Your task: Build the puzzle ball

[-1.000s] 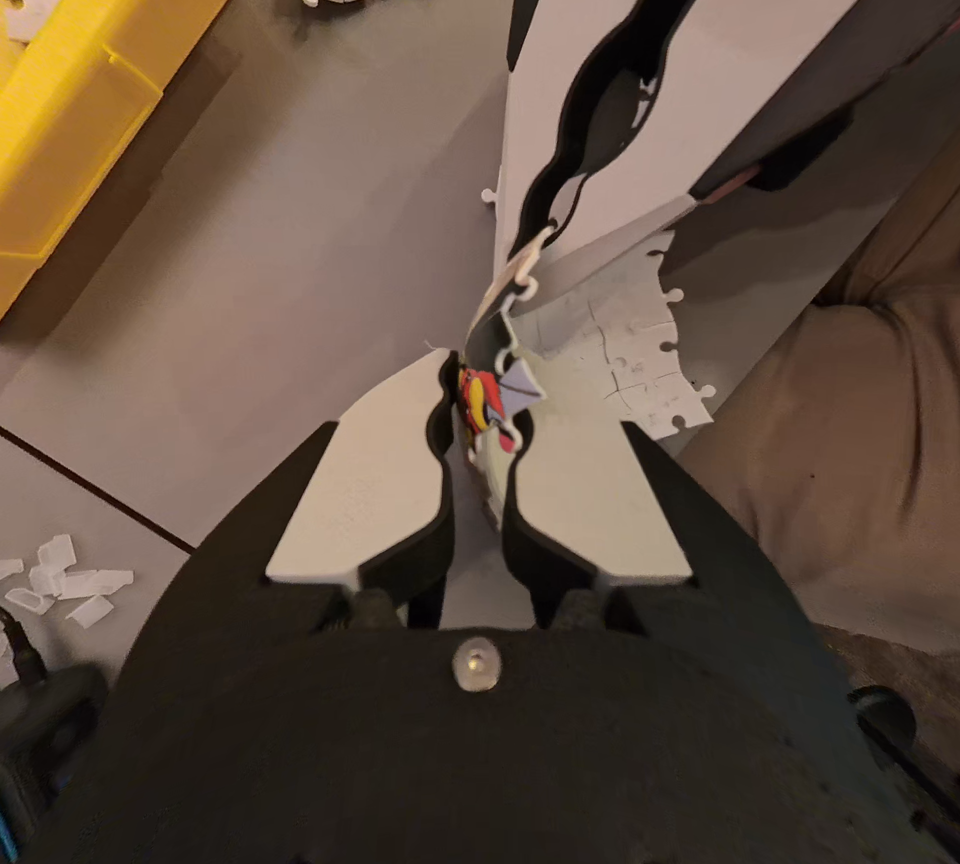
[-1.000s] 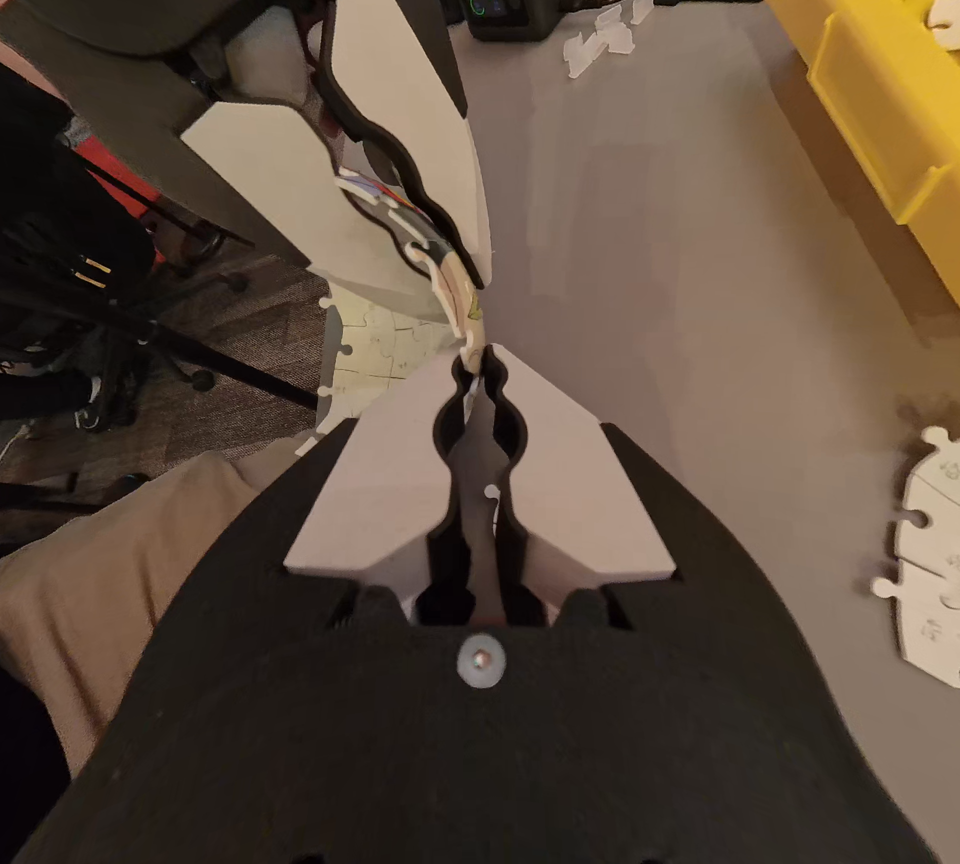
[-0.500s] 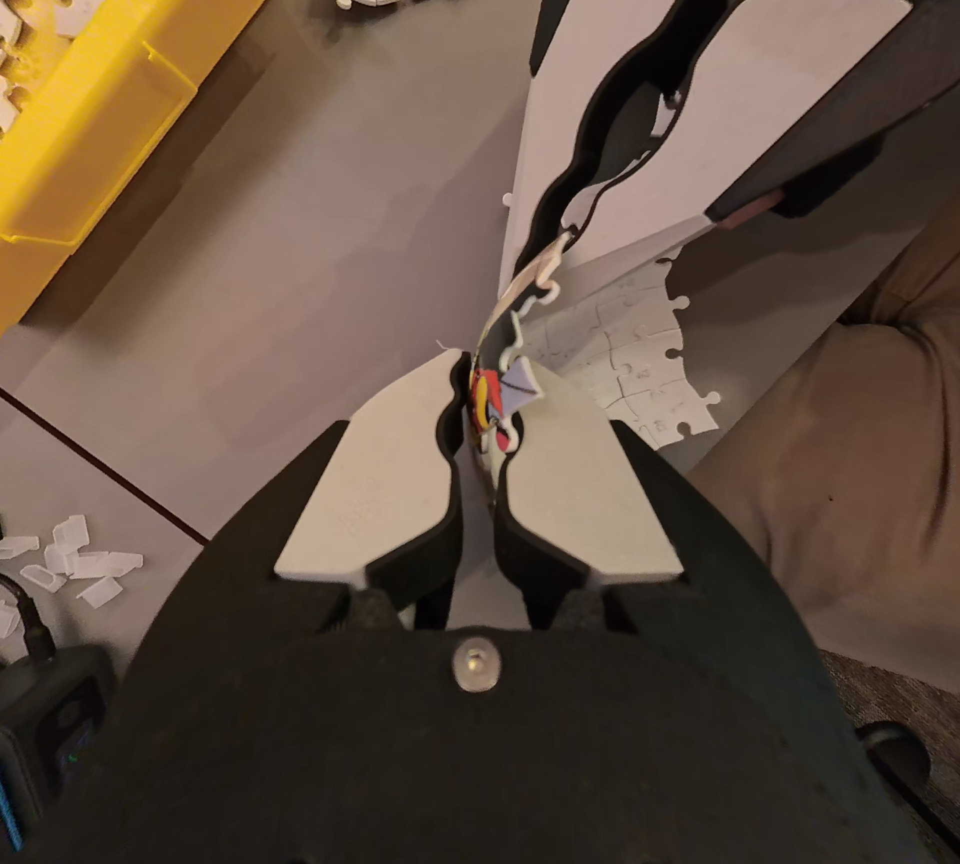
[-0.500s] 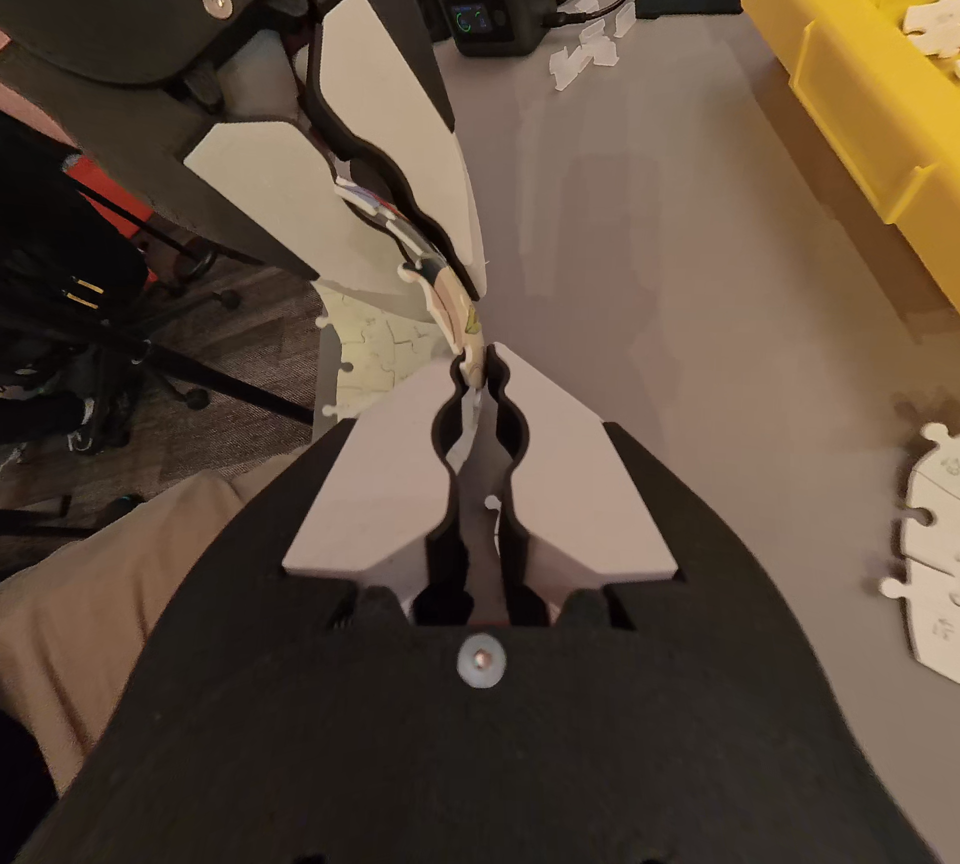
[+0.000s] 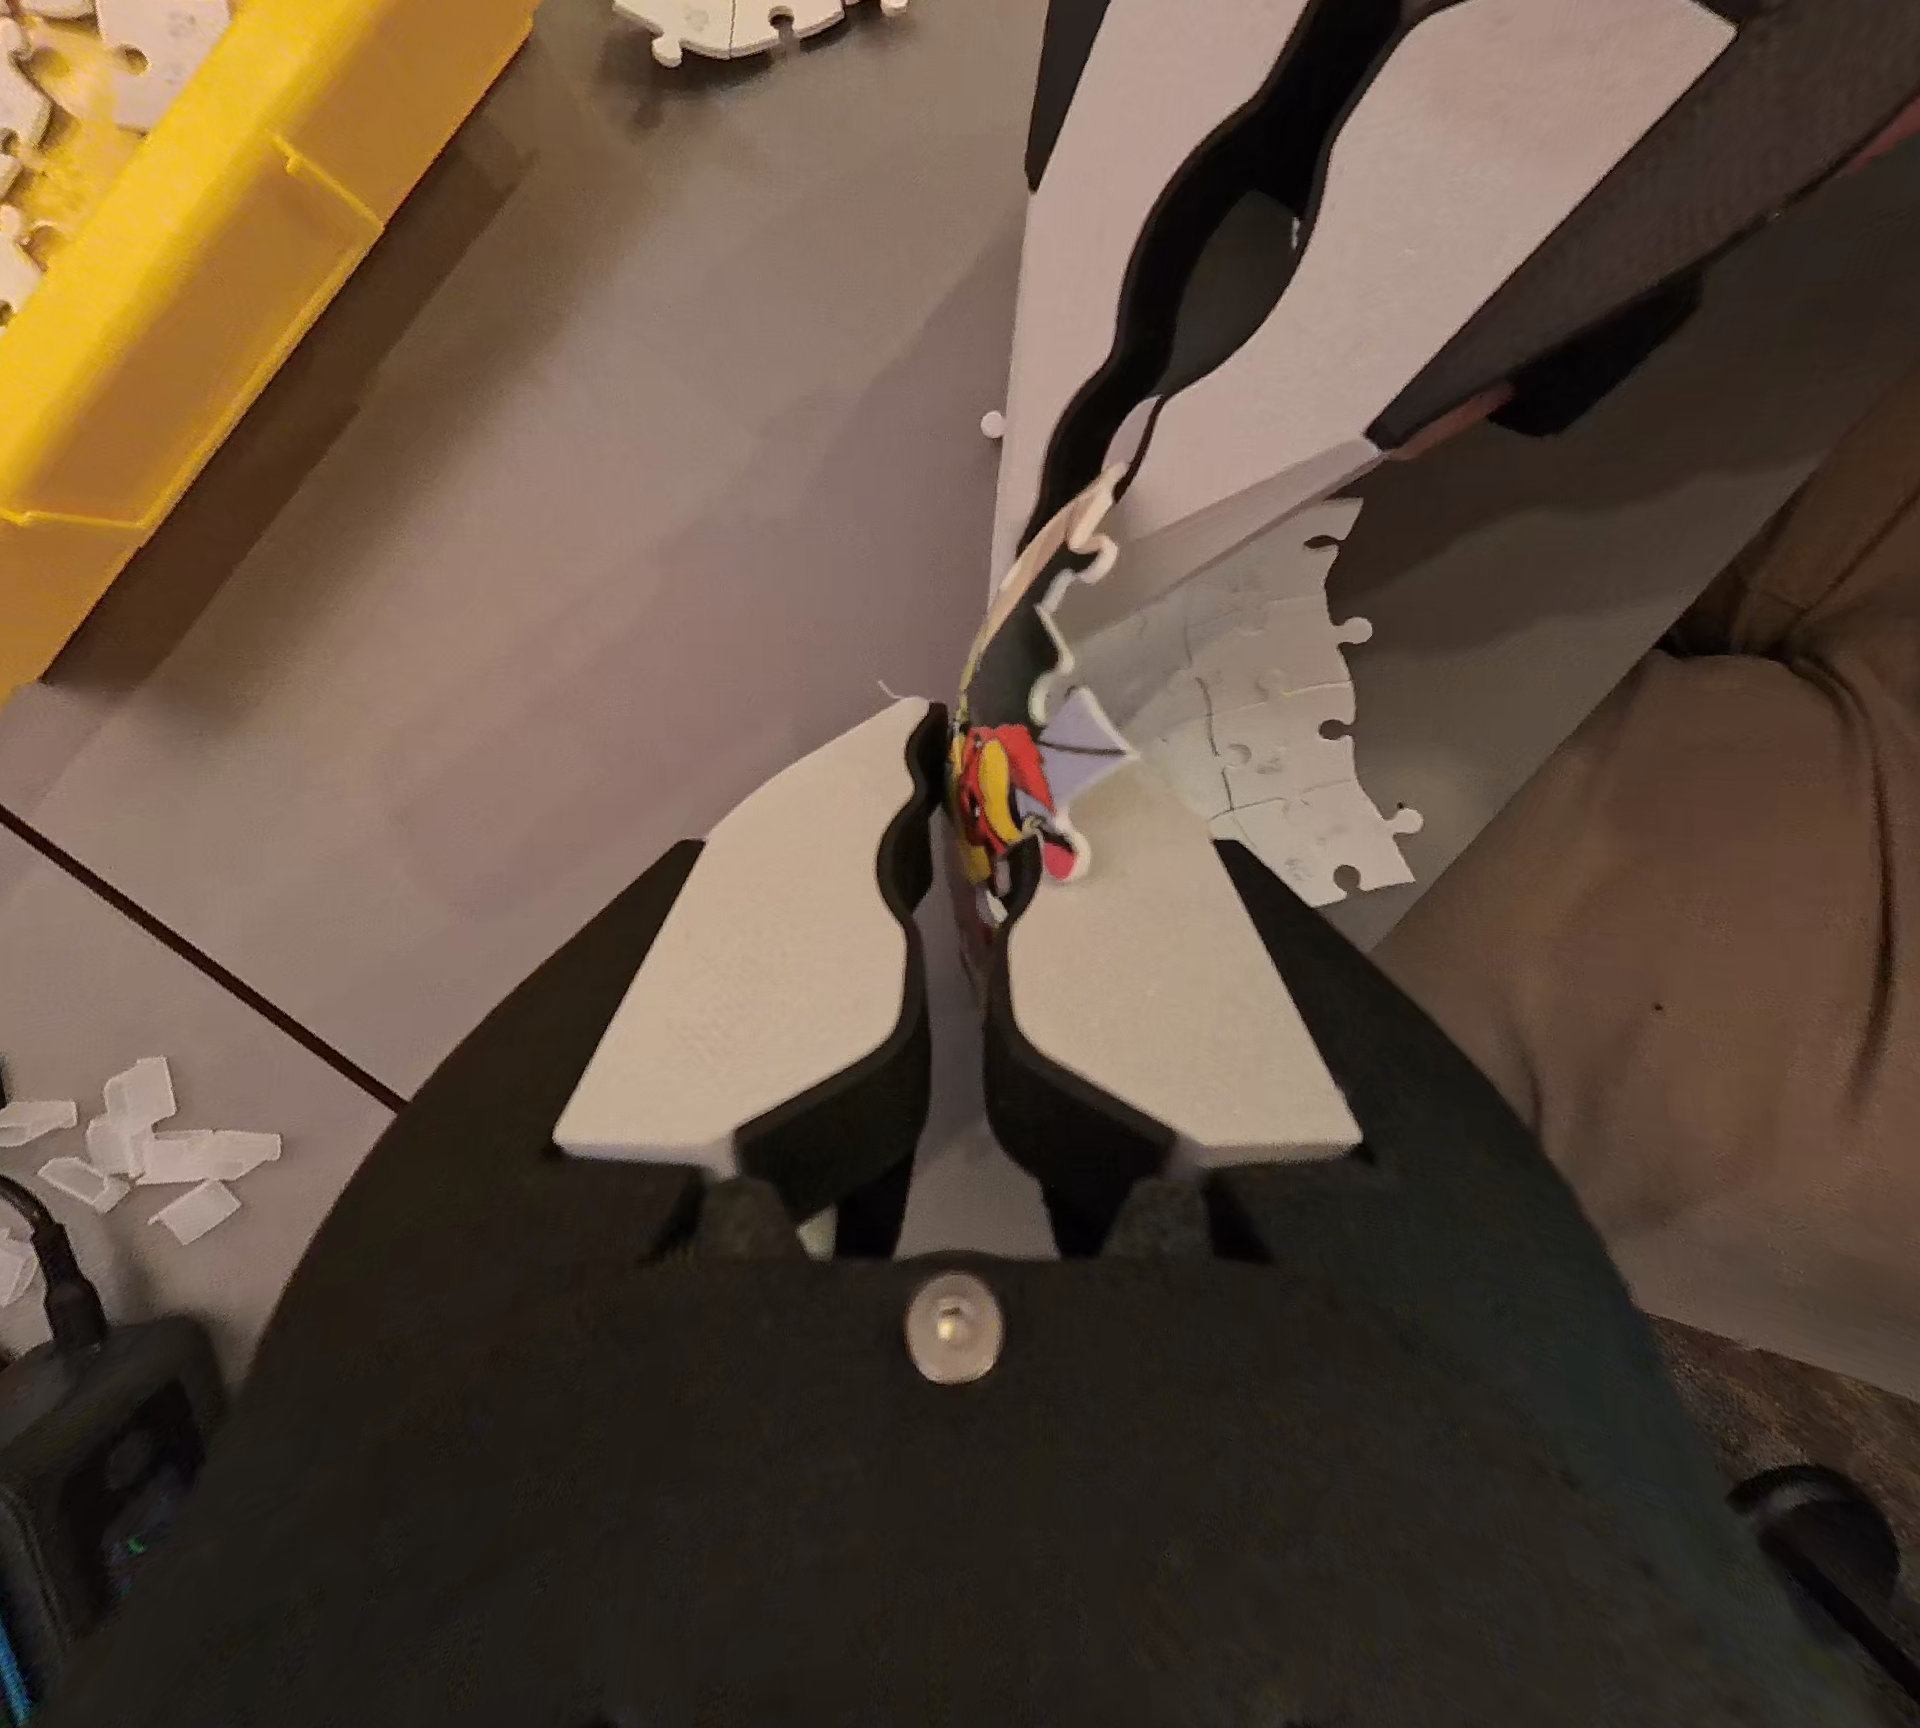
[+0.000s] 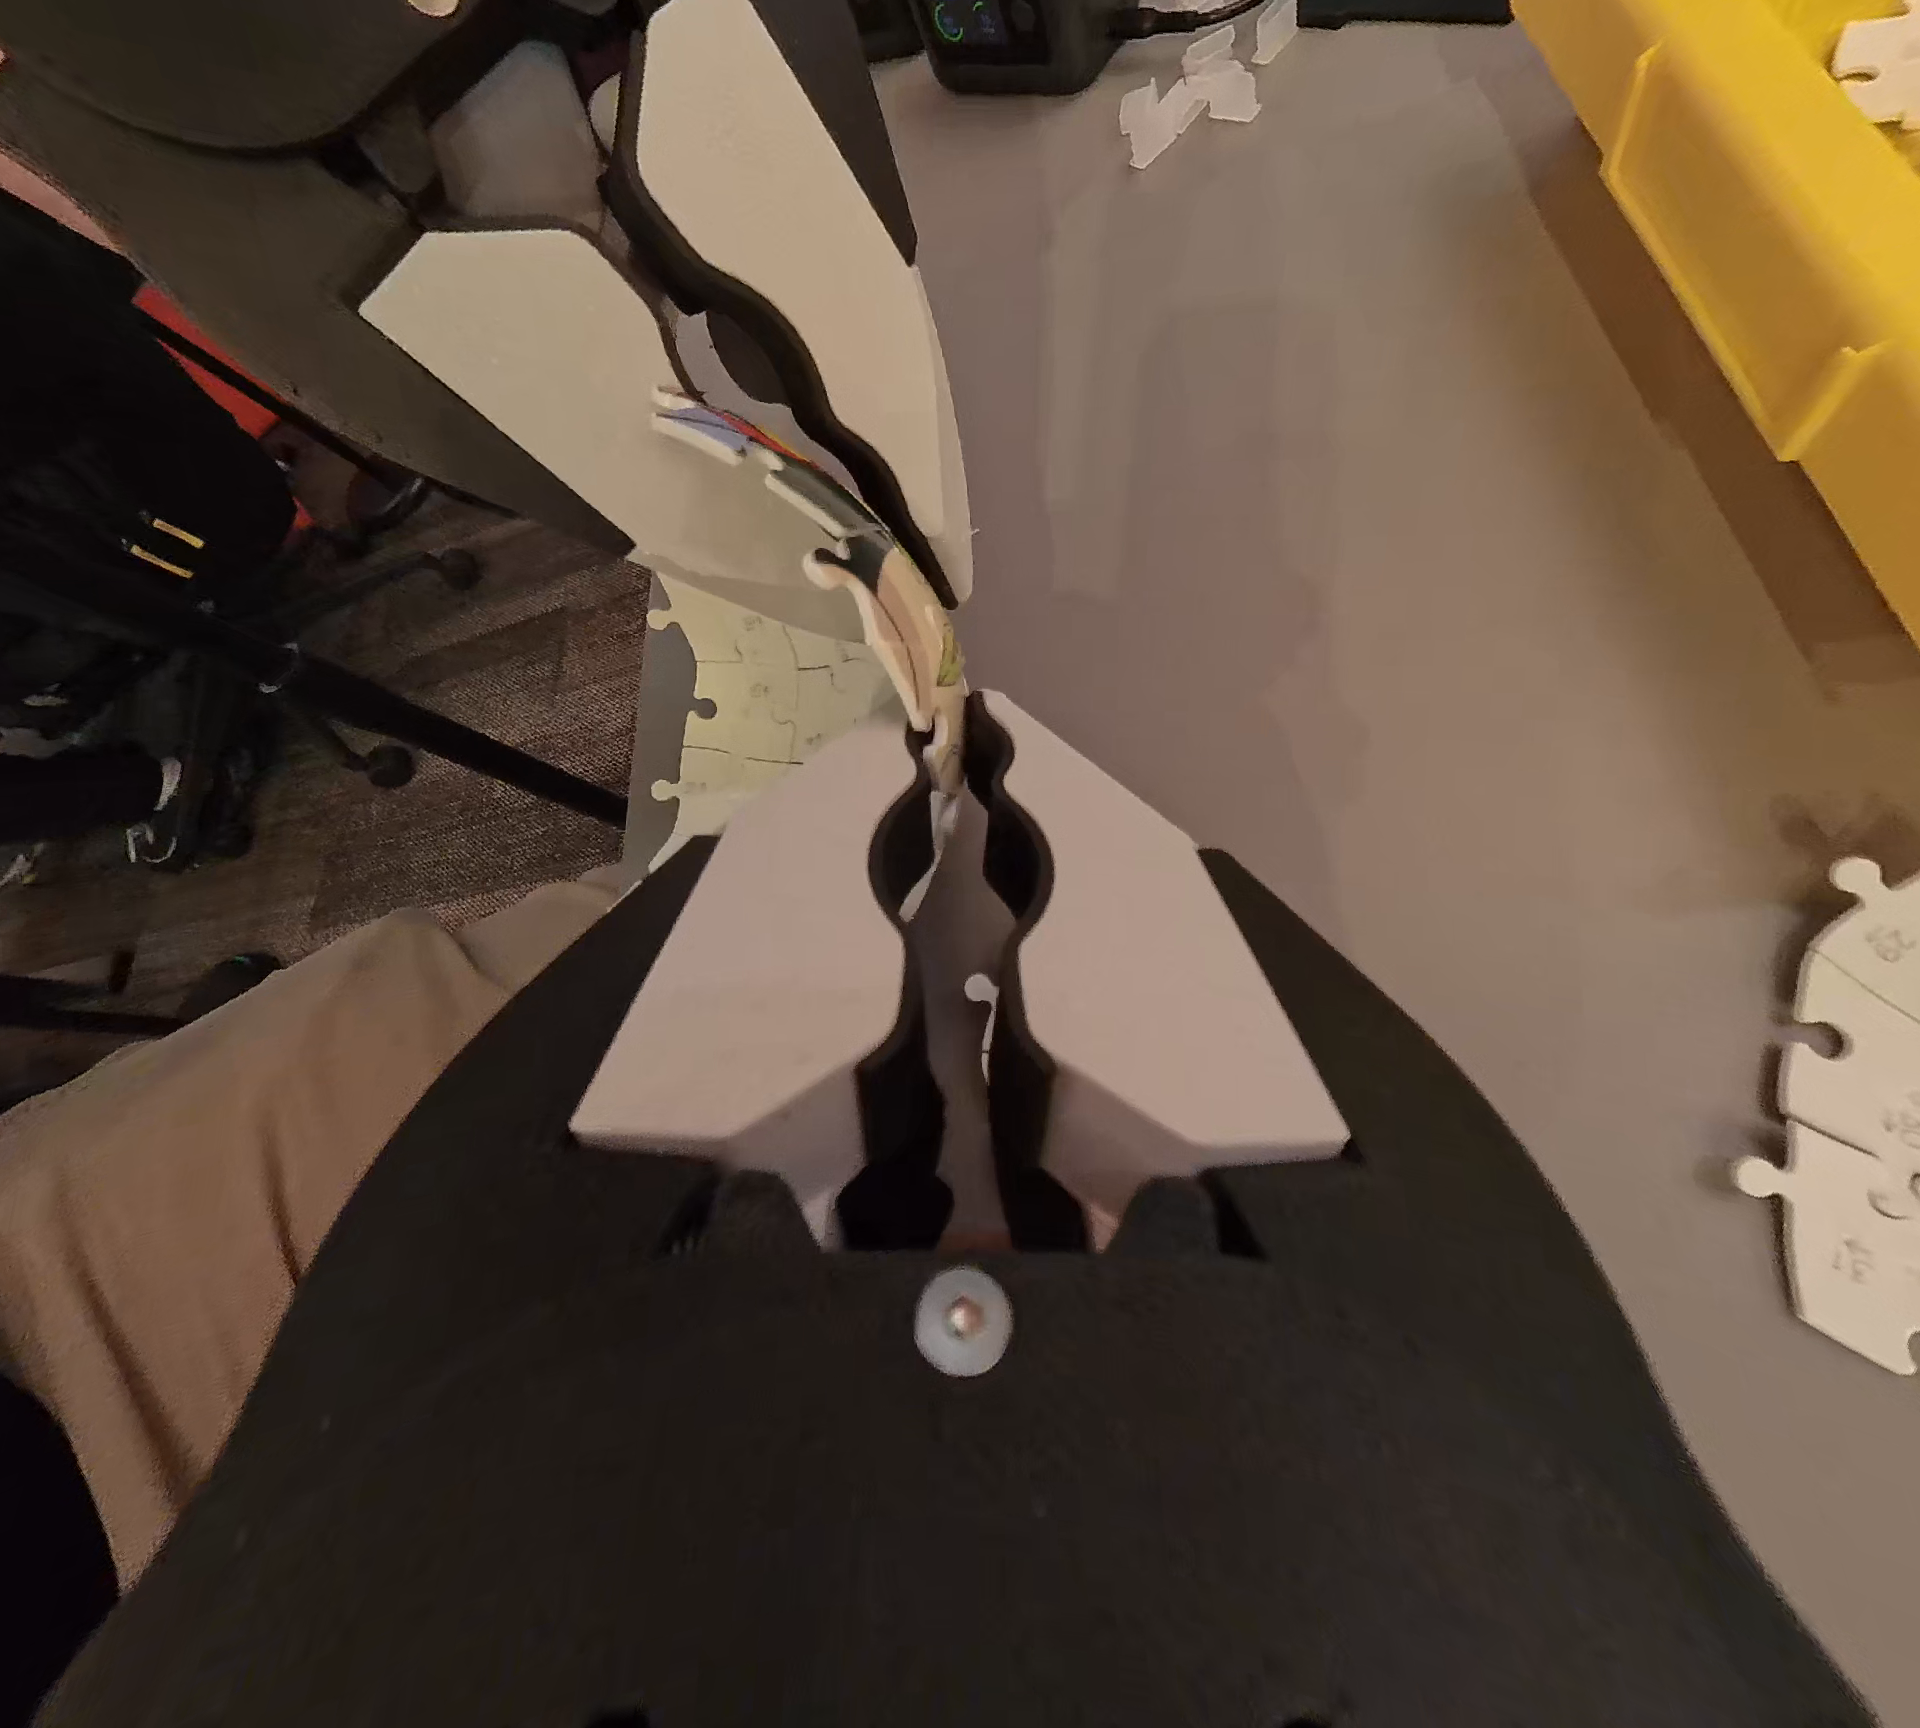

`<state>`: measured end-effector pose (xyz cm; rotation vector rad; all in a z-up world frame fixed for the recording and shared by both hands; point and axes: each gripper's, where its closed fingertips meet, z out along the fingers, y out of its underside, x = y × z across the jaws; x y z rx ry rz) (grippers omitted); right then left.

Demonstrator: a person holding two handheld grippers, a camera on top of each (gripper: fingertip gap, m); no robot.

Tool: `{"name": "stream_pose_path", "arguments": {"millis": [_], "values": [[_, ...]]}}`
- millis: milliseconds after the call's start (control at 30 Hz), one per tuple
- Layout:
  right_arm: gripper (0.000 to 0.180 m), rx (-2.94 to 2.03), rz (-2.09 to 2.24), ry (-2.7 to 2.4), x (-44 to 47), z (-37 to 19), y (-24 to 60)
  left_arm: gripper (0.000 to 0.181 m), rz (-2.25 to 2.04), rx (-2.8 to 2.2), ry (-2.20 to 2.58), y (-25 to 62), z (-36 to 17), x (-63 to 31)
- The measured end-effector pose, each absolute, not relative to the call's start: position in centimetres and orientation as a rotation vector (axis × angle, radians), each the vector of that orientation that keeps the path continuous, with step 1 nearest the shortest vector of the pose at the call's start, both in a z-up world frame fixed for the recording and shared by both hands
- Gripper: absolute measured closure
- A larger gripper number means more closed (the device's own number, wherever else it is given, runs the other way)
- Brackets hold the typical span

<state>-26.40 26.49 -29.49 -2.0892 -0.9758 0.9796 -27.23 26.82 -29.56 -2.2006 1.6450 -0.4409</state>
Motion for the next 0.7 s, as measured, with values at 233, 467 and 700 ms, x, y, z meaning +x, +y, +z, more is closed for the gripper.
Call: {"name": "stream_pose_path", "arguments": {"millis": [233,467,700], "values": [[0.180,-2.094,0.971,-0.974,-26.50,-29.65,26.48,0.176,-0.462,-2.214,1.627,26.89,-29.69,-27.27],[0.169,-2.104,0.989,-0.991,-26.05,-29.34,26.36,0.176,-0.461,-2.233,1.579,27.32,-29.78,-27.58],[0.180,-2.107,0.939,-1.014,-25.96,-29.80,26.52,0.175,-0.492,-2.235,1.555,27.15,-29.90,-27.66]]}}
